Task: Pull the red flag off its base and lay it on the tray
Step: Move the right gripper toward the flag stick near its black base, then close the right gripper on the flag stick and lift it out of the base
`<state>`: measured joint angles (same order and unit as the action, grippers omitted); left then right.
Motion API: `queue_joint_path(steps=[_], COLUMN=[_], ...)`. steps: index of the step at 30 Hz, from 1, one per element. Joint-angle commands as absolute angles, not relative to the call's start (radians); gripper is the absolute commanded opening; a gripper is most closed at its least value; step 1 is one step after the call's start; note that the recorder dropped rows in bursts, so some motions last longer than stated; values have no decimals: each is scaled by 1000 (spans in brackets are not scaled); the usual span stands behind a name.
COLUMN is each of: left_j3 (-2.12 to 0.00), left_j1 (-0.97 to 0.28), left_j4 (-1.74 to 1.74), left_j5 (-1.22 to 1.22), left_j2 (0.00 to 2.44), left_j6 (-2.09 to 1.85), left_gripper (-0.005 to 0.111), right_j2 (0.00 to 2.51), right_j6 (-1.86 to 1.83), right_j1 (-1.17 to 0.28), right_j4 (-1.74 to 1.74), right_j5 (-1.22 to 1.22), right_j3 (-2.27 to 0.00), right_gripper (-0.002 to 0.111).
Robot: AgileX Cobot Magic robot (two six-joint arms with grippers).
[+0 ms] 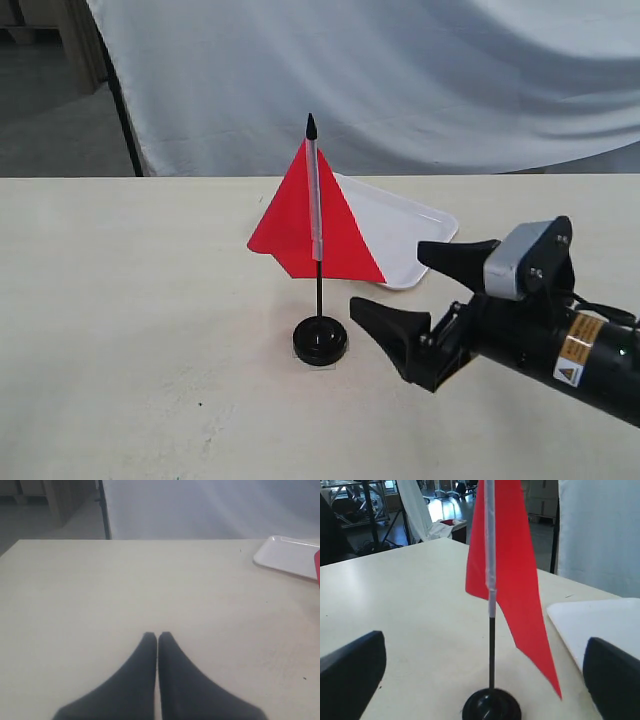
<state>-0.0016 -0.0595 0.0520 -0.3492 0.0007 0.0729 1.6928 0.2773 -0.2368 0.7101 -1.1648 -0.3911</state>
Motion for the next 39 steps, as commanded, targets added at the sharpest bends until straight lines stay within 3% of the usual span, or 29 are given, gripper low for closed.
queue_joint_path(steps=[1,7,20,23,26,29,31,39], left_j3=[0,0,0,0,0,0,0,0], left_j1=[-62,-62,-62,-62,-62,-62,-62,-62], left_j4=[47,47,47,47,47,47,47,47], left_j5=[-343,-343,-343,-343,-343,-343,-343,-343], left_j2=[0,0,0,0,0,0,0,0], left_j6=[75,75,75,75,75,75,75,75], left_gripper=[1,1,1,1,1,1,1,1], right_j2=[1747,1859,2090,2102,2104,2104,2104,2099], right_j6=[264,260,255,247,247,247,247,249], right_j1=[-277,-307,-328,-345,-356,-356,-353,-353], right_j4=[702,703,817,815,815,819,831,837], right_j5=[-1099,-1031,-1144,-1142,-1142,-1142,-1119,-1109], right_j3=[-493,-633,-806,-827,-836,-836,-836,-836], right_gripper=[104,104,100,88,67,33,-1,0])
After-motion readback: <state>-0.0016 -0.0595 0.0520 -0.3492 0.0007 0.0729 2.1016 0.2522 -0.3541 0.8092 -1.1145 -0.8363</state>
